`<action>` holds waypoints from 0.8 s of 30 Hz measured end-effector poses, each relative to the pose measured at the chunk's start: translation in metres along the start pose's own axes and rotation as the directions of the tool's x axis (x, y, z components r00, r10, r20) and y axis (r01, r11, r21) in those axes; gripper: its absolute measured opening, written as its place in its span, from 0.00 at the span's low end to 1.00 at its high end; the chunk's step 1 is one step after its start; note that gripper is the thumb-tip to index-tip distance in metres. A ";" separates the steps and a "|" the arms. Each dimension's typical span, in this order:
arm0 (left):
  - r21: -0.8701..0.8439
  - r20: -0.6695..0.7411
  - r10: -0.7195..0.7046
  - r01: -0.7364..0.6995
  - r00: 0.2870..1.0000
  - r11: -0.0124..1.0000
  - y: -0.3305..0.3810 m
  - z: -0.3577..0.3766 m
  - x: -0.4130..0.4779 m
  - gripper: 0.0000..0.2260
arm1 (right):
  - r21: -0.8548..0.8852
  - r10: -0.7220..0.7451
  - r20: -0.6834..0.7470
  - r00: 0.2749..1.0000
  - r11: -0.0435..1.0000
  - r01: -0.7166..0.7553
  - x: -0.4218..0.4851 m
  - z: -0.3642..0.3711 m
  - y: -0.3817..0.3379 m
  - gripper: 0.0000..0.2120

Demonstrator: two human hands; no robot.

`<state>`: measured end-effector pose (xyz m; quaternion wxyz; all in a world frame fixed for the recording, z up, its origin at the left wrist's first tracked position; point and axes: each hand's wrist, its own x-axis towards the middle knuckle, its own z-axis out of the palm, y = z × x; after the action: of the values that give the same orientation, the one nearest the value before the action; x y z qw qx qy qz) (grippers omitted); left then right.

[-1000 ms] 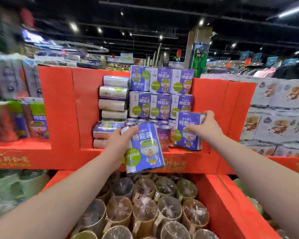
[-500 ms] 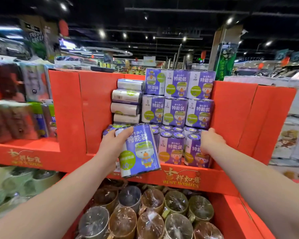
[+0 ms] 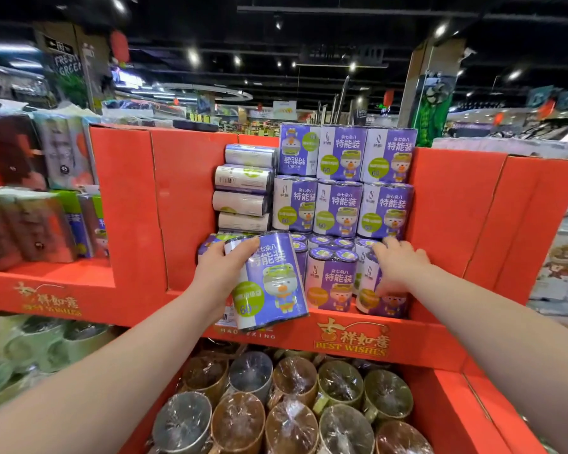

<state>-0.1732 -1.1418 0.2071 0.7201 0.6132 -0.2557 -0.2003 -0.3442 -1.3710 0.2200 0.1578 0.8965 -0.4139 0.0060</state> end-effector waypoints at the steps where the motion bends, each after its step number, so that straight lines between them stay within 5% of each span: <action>1: 0.009 0.000 0.000 0.000 1.000 1.000 -0.001 0.000 0.001 0.07 | 0.038 -0.055 -0.028 0.998 0.998 0.056 0.000 -0.002 -0.006 0.40; 5: 0.046 0.012 -0.009 0.008 1.000 0.999 -0.002 -0.002 -0.001 0.27 | 0.077 -0.202 -0.145 0.969 0.974 0.214 0.004 -0.004 -0.032 0.41; 9: 0.058 0.001 -0.019 0.019 1.000 0.998 -0.008 -0.009 0.002 0.38 | 0.012 -0.159 -0.155 0.975 0.987 0.163 0.012 0.007 -0.049 0.33; 16: 0.021 -0.014 -0.017 0.017 1.000 1.000 0.000 -0.012 -0.001 0.12 | 0.102 -0.099 -0.153 0.983 0.988 0.115 0.015 -0.005 -0.068 0.29; 18: 0.014 -0.002 -0.012 0.012 1.000 1.000 0.003 -0.012 0.002 0.13 | 0.473 -0.166 -0.244 0.955 0.840 0.267 0.010 -0.024 -0.075 0.27; 21: 0.052 0.019 0.029 -0.030 0.999 0.998 0.013 -0.008 0.007 0.23 | 0.884 -0.212 -0.257 0.943 0.342 0.318 -0.011 -0.066 -0.091 0.21; 22: 0.085 0.020 0.037 -0.038 0.999 0.996 0.016 -0.006 0.008 0.28 | 0.906 -0.271 -0.239 0.932 0.283 0.315 -0.019 -0.078 -0.096 0.22; 24: 0.134 0.038 0.048 -0.053 0.998 0.990 0.018 -0.003 0.011 0.35 | 0.840 -0.377 -0.219 0.900 0.396 0.370 -0.026 -0.089 -0.099 0.30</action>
<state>-0.1632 -1.1435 0.2260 0.6774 0.6502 -0.2963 -0.1749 -0.2775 -1.2660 0.2730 -0.3184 0.9208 -0.1427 0.1743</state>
